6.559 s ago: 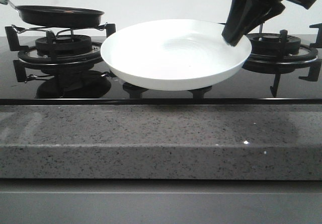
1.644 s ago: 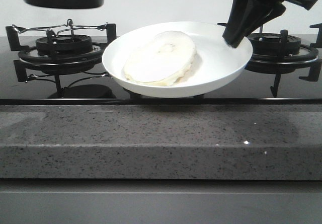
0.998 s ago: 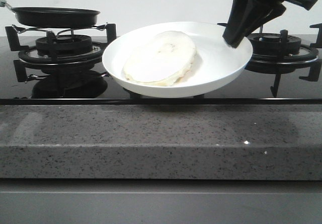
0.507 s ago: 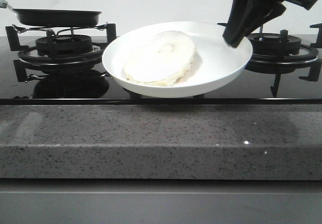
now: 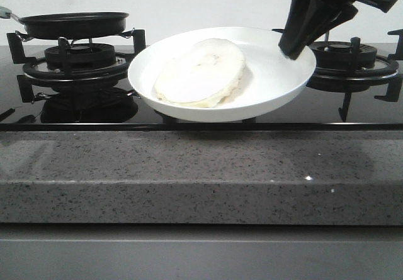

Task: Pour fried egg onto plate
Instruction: 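Release the pan handle and withdraw the left gripper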

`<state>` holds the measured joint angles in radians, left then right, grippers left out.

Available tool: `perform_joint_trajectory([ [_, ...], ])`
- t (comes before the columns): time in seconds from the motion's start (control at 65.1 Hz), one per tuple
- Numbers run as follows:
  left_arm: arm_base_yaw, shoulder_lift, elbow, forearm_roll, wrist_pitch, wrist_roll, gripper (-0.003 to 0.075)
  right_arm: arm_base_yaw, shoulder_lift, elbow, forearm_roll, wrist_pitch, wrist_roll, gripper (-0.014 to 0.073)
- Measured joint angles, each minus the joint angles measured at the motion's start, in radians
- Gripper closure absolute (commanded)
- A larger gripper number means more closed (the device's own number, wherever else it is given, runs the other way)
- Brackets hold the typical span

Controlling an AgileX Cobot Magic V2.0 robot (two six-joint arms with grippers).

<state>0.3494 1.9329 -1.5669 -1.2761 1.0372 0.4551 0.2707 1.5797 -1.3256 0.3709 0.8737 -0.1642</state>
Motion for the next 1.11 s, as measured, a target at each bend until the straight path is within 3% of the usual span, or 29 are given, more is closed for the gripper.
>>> perform_joint_trajectory([
  [0.215,0.01,0.0,0.0,0.072,0.093,0.0,0.0221,0.0,0.0,0.0,0.0,0.0,0.0,0.0661],
  [0.43,0.01,0.0,0.0,0.145,0.161,0.002,0.0307,0.0,0.0,0.0,0.0,0.0,0.0,0.0661],
  [0.584,0.01,0.0,0.0,0.171,0.166,0.002,0.0403,0.0,0.0,0.0,0.0,-0.001,0.0,0.0661],
  [0.891,0.01,-0.034,0.0,0.213,0.17,0.002,0.0716,0.0,0.0,0.0,0.0,-0.001,0.0,0.0661],
  [1.106,0.01,-0.058,0.0,0.227,0.172,-0.002,0.074,0.0,0.0,0.0,0.0,-0.001,0.0,0.0661],
])
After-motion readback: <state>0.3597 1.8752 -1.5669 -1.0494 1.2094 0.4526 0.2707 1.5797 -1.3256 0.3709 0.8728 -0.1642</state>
